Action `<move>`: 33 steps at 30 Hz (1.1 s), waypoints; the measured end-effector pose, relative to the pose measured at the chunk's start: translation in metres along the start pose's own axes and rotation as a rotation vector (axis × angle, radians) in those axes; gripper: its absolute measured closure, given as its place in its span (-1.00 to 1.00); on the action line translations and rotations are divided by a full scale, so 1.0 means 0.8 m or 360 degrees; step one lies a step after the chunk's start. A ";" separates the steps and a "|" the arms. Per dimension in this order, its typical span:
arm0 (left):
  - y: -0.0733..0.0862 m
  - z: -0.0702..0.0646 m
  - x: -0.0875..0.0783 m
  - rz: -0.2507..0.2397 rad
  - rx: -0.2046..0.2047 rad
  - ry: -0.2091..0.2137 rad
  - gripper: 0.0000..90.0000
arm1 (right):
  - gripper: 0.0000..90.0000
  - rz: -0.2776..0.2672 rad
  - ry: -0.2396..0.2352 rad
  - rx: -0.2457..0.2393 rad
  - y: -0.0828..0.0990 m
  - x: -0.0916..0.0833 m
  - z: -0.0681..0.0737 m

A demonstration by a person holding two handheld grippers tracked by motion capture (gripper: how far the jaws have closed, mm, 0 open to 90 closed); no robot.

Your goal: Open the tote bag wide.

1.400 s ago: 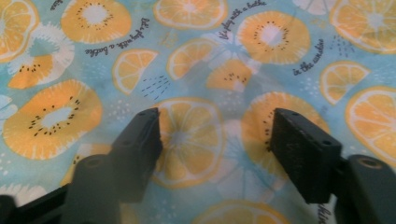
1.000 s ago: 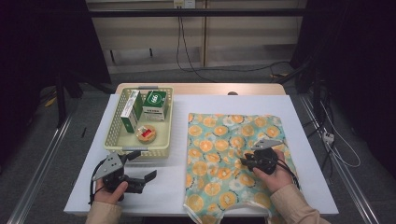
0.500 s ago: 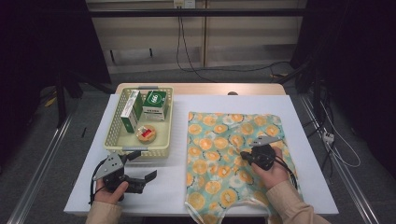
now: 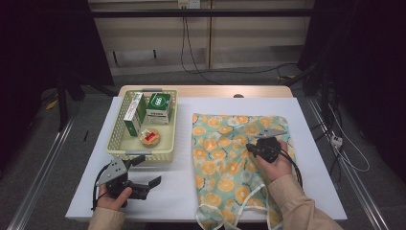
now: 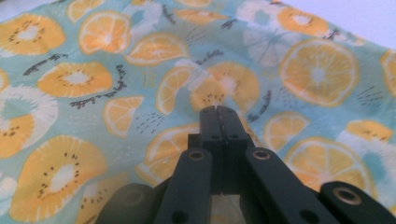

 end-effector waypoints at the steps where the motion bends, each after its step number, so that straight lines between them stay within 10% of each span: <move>1: 0.000 0.000 0.000 0.0000 0.0004 0.0002 -0.93 | 1.00 -0.0019 -0.0008 0.0022 -0.006 0.000 -0.005; 27: 0.004 -0.003 0.003 0.0023 -0.0001 0.0022 -0.93 | 1.00 0.0011 -0.0224 -0.0019 -0.004 -0.011 0.020; 33: 0.004 -0.003 0.003 0.0026 0.0001 0.0014 -0.93 | 0.04 0.0005 -0.0188 -0.0001 0.022 -0.026 0.016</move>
Point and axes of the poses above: each handheld gripper's, and its own axes: x roughly forward along the jaws, y roughly out of its underside, z roughly to its left, the point moved 4 cm from there along x, roughly forward along the jaws, and after that the axes turned 6 degrees about -y, right-handed, at the moved point
